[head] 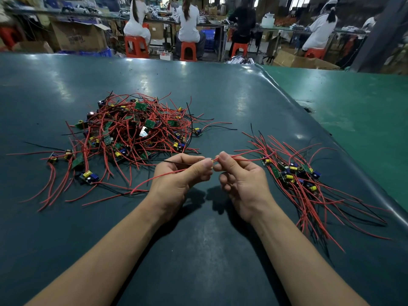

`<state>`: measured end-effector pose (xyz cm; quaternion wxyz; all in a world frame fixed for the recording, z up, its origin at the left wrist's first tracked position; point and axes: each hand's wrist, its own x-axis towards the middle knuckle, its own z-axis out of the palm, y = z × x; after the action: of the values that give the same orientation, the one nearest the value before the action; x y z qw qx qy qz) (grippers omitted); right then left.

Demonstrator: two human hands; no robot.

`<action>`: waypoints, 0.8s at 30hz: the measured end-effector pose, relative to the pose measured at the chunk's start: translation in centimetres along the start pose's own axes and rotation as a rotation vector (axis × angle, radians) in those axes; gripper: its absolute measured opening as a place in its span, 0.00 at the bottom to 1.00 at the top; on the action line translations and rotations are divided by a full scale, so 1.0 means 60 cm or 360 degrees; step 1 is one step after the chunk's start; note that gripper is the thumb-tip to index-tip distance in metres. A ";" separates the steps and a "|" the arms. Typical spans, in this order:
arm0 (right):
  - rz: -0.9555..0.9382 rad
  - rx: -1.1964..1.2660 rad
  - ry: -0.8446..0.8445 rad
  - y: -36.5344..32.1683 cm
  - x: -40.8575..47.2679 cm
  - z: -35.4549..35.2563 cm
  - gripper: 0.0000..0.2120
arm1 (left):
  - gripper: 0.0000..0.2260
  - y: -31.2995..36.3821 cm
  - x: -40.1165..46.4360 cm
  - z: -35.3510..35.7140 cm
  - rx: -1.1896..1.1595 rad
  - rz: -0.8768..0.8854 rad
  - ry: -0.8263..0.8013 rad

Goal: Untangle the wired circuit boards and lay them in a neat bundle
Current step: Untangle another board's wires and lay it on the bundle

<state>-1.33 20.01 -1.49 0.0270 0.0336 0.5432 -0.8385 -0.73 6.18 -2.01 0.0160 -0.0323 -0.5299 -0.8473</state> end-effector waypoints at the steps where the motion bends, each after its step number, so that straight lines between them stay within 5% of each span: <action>1: 0.0020 0.0008 -0.0019 0.000 -0.001 0.000 0.06 | 0.08 0.001 0.001 0.000 -0.0049 -0.0026 0.0012; 7: 0.0010 0.0060 -0.0124 -0.003 -0.003 -0.001 0.07 | 0.01 0.011 -0.002 0.004 -0.0196 -0.0154 0.0026; 17: -0.0373 -0.0023 0.0423 -0.013 0.017 -0.022 0.11 | 0.00 0.011 0.001 0.006 -0.0199 -0.0079 0.0079; 24: -0.0153 0.0551 0.0379 -0.031 0.021 -0.031 0.16 | 0.03 0.016 0.002 0.000 -0.0219 -0.0073 0.0070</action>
<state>-2.69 22.43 -0.67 -0.0835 0.1107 0.3915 -0.9097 -0.80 5.77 -1.14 0.0061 -0.0025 -0.4706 -0.8823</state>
